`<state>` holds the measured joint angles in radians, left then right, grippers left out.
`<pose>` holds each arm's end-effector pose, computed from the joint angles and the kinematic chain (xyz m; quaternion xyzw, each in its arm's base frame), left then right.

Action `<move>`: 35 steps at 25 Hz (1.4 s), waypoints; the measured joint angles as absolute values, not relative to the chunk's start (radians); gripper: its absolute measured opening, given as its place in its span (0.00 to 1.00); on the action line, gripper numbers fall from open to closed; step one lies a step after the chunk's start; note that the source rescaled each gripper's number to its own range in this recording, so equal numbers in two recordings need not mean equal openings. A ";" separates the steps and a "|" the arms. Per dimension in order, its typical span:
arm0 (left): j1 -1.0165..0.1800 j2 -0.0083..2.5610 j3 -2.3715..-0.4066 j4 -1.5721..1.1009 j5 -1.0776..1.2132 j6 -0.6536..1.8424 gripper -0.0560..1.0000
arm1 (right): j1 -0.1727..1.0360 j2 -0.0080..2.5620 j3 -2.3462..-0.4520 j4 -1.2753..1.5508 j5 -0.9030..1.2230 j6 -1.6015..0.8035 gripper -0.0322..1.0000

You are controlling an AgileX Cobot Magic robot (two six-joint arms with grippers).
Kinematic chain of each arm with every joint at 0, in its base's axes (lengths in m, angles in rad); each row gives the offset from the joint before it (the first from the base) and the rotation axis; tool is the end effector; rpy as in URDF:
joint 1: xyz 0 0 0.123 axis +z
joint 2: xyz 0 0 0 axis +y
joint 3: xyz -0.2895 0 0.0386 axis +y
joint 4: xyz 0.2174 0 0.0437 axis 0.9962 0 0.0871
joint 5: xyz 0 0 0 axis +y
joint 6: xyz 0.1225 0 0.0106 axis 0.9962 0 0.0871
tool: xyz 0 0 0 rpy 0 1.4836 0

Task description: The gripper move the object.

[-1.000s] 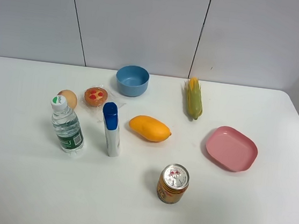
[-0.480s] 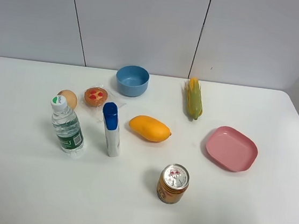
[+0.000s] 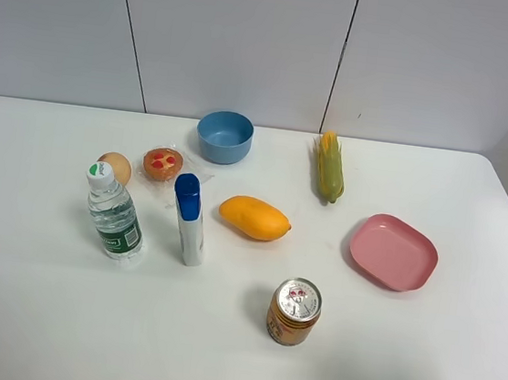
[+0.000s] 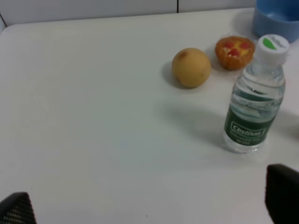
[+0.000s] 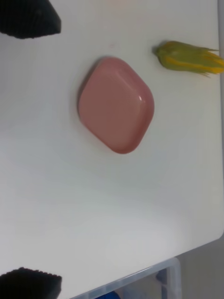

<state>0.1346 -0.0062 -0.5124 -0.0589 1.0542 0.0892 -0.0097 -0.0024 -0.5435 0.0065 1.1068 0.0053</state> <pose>-0.0110 -0.0078 0.2523 -0.0179 0.8461 0.0302 0.5319 -0.0171 0.0009 0.2549 0.0061 0.8533 0.0021 0.5215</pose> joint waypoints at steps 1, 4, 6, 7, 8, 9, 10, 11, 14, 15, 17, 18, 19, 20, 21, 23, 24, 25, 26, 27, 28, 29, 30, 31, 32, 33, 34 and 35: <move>0.135 -0.006 -0.512 -0.059 1.054 0.089 1.00 | -0.010 -0.002 -0.544 0.007 1.109 0.005 1.00; 0.135 -0.006 -0.512 -0.059 1.054 0.089 1.00 | -0.010 -0.002 -0.541 0.007 1.116 0.005 1.00; 0.135 -0.006 -0.512 -0.059 1.054 0.089 1.00 | -0.010 -0.002 -0.526 0.007 1.113 0.005 1.00; 0.135 -0.006 -0.512 -0.059 1.054 0.089 1.00 | -0.010 -0.002 -0.518 0.007 1.107 0.005 1.00; 0.135 -0.006 -0.512 -0.059 1.054 0.089 1.00 | -0.010 -0.002 -0.512 0.007 1.097 0.005 1.00; 0.135 -0.006 -0.512 -0.059 1.054 0.089 1.00 | -0.010 -0.002 -0.505 0.007 1.085 0.005 1.00; 0.135 -0.006 -0.512 -0.059 1.054 0.089 1.00 | -0.010 -0.002 -0.502 0.007 1.078 0.005 1.00; 0.135 -0.006 -0.512 -0.059 1.054 0.088 1.00 | -0.010 -0.002 -0.499 0.007 1.071 0.005 1.00; 0.135 -0.006 -0.512 -0.059 1.054 0.088 1.00 | -0.010 -0.002 -0.497 0.008 1.069 0.005 1.00; 0.135 -0.006 -0.512 -0.059 1.054 0.088 1.00 | -0.010 -0.002 -0.497 0.008 1.069 0.005 1.00; 0.135 -0.006 -0.512 -0.059 1.054 0.088 1.00 | -0.010 -0.002 -0.496 0.008 1.069 0.005 1.00; 0.135 -0.006 -0.512 -0.059 1.054 0.088 1.00 | -0.010 -0.002 -0.496 0.008 1.069 0.005 1.00; 0.135 -0.006 -0.512 -0.059 1.054 0.088 1.00 | -0.010 -0.002 -0.496 0.008 1.069 0.005 1.00; 0.135 -0.006 -0.512 -0.059 1.054 0.088 1.00 | -0.010 -0.002 -0.496 0.008 1.069 0.005 1.00; 0.135 -0.006 -0.512 -0.059 1.054 0.088 1.00 | -0.010 -0.002 -0.496 0.008 1.069 0.005 1.00; 0.135 -0.006 -0.512 -0.059 1.054 0.089 1.00 | -0.010 -0.002 -0.496 0.008 1.069 0.005 1.00; 0.135 -0.006 -0.512 -0.059 1.054 0.089 1.00 | -0.010 -0.002 -0.496 0.008 1.069 0.005 1.00; 0.135 -0.006 -0.512 -0.059 1.054 0.089 1.00 | -0.010 -0.002 -0.496 0.008 1.069 0.005 1.00; 0.135 -0.006 -0.512 -0.059 1.054 0.089 1.00 | -0.010 -0.002 -0.496 0.008 1.069 0.005 1.00; 0.135 -0.006 -0.512 -0.059 1.054 0.089 1.00 | -0.010 -0.002 -0.496 0.008 1.069 0.005 1.00; 0.135 -0.006 -0.512 -0.059 1.054 0.089 1.00 | -0.010 -0.002 -0.496 0.008 1.069 0.005 1.00; 0.135 -0.006 -0.512 -0.059 1.054 0.089 1.00 | -0.010 -0.002 -0.496 0.008 1.069 0.005 1.00; 0.135 -0.006 -0.512 -0.059 1.054 0.089 1.00 | -0.010 -0.002 -0.496 0.008 1.069 0.005 1.00; 0.135 -0.006 -0.512 -0.059 1.054 0.089 1.00 | -0.010 -0.002 -0.496 0.008 1.069 0.005 1.00; 0.135 -0.006 -0.512 -0.059 1.054 0.089 1.00 | -0.010 -0.002 -0.496 0.008 1.069 0.005 1.00; 0.135 -0.006 -0.512 -0.059 1.054 0.089 1.00 | -0.010 -0.002 -0.496 0.008 1.069 0.005 1.00; 0.135 -0.006 -0.512 -0.059 1.054 0.089 1.00 | -0.010 -0.002 -0.496 0.008 1.069 0.005 1.00; 0.135 -0.006 -0.512 -0.059 1.054 0.088 1.00 | -0.010 -0.002 -0.496 0.008 1.069 0.005 1.00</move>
